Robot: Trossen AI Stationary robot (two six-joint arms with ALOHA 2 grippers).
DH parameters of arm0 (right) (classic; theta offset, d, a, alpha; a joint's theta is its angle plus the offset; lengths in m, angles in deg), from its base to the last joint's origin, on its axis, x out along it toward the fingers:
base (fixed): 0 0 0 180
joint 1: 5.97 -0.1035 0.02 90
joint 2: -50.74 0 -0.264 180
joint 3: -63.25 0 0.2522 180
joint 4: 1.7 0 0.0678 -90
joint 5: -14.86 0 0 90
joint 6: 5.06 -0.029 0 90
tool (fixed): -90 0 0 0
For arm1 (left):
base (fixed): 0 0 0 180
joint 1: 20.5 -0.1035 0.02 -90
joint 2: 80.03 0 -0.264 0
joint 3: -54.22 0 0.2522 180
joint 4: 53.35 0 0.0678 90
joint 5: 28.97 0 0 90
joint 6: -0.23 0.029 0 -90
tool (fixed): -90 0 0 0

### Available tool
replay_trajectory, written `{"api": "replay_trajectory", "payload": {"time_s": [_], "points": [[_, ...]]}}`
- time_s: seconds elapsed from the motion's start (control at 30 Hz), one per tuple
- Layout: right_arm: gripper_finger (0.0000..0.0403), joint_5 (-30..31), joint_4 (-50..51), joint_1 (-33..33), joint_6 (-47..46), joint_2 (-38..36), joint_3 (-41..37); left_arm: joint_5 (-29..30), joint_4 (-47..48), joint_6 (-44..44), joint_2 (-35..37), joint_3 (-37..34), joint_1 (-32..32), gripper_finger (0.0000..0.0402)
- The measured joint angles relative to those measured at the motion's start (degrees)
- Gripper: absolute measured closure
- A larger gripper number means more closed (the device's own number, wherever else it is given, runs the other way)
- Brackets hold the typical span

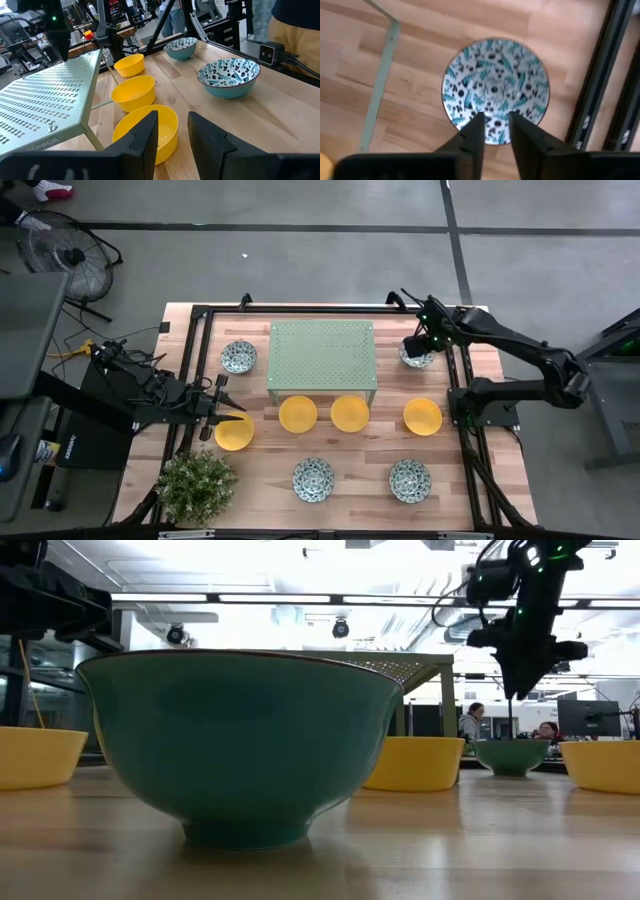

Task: Pick & Place Mini bowls
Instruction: Put the blue bowl on the shelf

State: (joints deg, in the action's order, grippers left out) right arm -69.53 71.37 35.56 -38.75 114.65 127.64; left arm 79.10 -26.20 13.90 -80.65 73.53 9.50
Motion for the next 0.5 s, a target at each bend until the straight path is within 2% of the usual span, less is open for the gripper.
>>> {"api": "replay_trajectory", "payload": {"time_s": [0.27, 0.5], "points": [[0.0216, -2.53, 1.55, 5.92, 0.59, 4.42, 0.0, -0.02, 0.0, 0.0, 0.0, 0.0, 0.02, 0.0298], [0.0195, -2.41, 3.72, 9.63, 1.6, 8.67, 0.0, -0.01, -0.02, 0.0, 0.01, 0.01, 0.01, 0.0298]]}}
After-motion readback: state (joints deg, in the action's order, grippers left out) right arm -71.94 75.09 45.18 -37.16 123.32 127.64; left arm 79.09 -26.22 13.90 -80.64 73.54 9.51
